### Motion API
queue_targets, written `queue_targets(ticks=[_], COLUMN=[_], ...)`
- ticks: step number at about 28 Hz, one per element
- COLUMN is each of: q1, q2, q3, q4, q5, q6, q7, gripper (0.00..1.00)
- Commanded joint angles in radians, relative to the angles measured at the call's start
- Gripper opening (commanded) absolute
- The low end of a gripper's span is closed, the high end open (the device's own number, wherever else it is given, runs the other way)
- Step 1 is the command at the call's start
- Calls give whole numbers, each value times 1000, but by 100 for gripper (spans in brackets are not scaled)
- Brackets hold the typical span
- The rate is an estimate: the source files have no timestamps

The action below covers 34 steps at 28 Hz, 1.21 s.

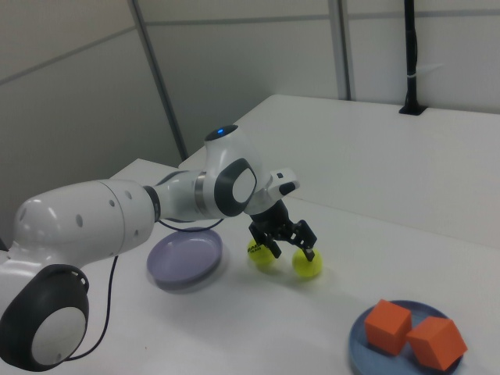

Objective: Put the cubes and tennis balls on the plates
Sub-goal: 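Move the gripper to a tennis ball and grasp it, then carry the tennis ball onto the lavender plate and release it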

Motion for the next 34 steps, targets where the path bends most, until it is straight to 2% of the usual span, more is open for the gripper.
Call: queue_targets(ticks=[1, 5, 6, 7, 8, 9, 10, 11, 12, 16, 19, 22, 26, 27, 32, 34], q1=[8, 8, 7, 7, 7, 7, 7, 7, 7, 7, 8, 10, 17, 31, 77, 125], q2=[28, 53, 53, 54, 54, 54, 53, 53, 53, 44, 10, -16, -51, -88, -114, -111], q3=[-19, -19, -19, -19, -19, -19, -19, -19, -19, -18, -15, -1, 53, 76, 114, 122], q4=[-8, -5, -5, -5, -7, -7, -5, -5, -5, 4, 24, 47, 47, 38, 38, 39], q5=[-46, -72, -75, -77, -77, -77, -77, -74, -74, -62, -48, -8, 18, 21, 31, 21], q6=[86, 129, 135, 139, 140, 140, 140, 139, 139, 139, 137, 137, 126, 110, -36, -130], q7=[25, 25, 25, 25, 25, 25, 25, 26, 26, 28, 26, 25, 26, 28, 63, 91], gripper=[100, 100, 97, 90, 77, 58, 35, 4, 0, 0, 0, 0, 0, 0, 0, 0])
